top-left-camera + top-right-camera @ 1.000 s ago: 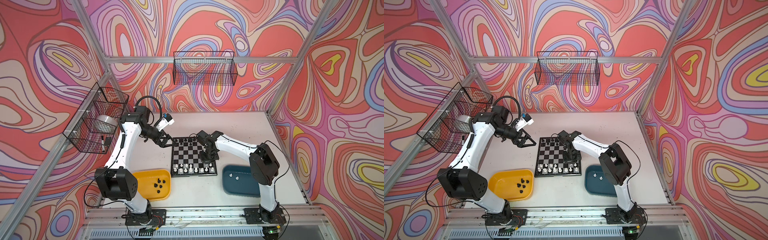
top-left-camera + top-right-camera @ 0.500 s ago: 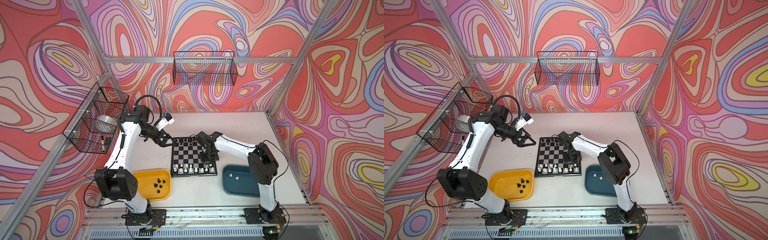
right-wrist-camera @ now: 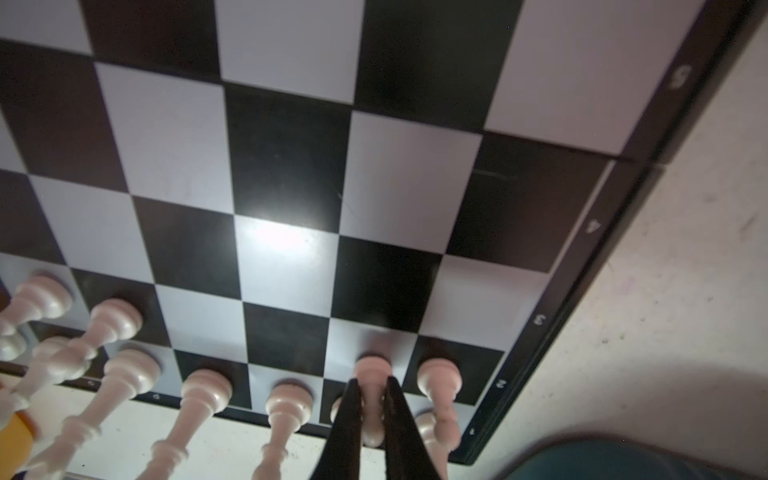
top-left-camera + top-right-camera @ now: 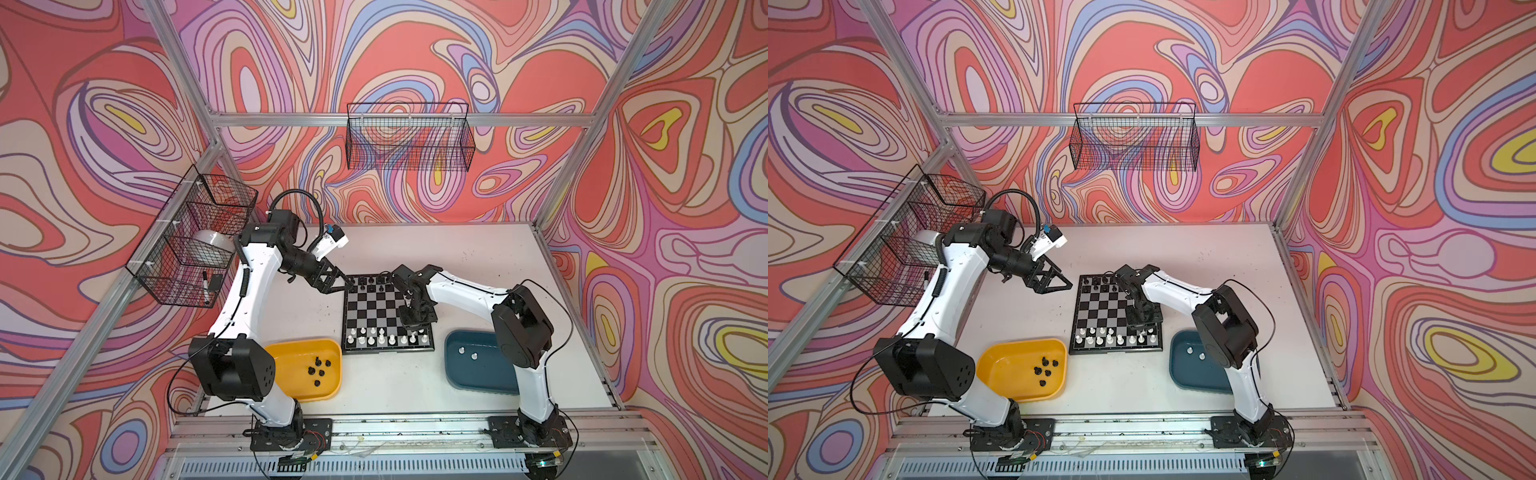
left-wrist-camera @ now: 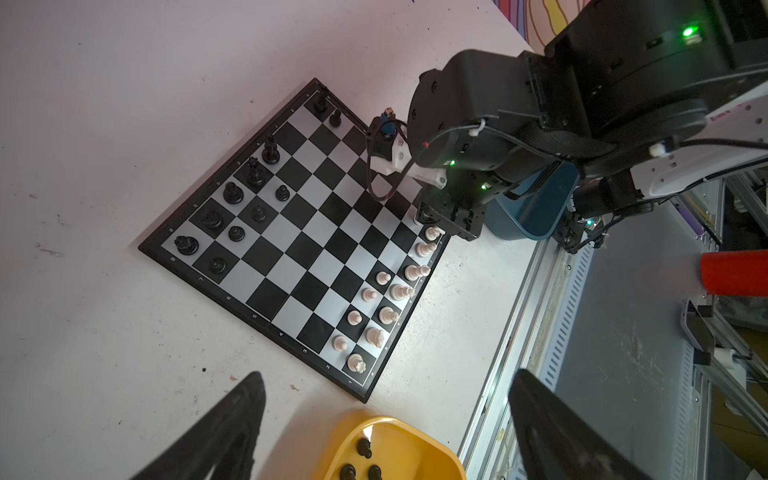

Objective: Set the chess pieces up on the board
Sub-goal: 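Lower the white pawn onto its near-row square and open the right gripper, then move the right gripper back over the teal tray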

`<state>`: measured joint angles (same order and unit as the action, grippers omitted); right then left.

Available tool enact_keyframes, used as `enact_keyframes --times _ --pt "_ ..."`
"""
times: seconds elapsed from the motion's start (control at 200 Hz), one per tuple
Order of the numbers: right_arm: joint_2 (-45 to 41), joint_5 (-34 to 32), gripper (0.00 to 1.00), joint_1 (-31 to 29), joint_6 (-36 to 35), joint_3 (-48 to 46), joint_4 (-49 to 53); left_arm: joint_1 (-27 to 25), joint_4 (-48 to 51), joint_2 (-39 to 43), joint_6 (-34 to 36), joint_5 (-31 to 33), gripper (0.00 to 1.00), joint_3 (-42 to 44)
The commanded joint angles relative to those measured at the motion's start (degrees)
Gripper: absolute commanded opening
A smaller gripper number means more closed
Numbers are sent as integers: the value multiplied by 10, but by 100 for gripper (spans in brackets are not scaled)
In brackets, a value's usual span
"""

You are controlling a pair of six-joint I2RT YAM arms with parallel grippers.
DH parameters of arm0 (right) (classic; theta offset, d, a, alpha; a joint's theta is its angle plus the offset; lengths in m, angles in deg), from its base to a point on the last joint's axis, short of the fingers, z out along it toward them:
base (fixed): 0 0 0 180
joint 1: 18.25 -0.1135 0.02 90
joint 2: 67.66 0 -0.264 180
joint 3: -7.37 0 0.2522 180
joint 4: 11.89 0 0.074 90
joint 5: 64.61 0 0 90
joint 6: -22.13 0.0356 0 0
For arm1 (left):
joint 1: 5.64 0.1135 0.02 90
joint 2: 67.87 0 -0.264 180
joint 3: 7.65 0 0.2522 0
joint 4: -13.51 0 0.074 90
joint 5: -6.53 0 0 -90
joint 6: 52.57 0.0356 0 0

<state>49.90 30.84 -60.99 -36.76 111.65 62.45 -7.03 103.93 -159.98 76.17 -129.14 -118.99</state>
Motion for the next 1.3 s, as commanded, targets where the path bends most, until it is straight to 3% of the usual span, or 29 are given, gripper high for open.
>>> enact_keyframes --times 0.0,0.992,1.297 --pt "12 -8 12 -4 -2 3 -6 5 14 3 1 -18 92 -17" --pt "7 -44 23 -6 -14 69 31 4 20 6 8 -10 95 -30" --pt "-74 -111 23 -3 11 56 59 -23 45 -6 30 16 95 -65"
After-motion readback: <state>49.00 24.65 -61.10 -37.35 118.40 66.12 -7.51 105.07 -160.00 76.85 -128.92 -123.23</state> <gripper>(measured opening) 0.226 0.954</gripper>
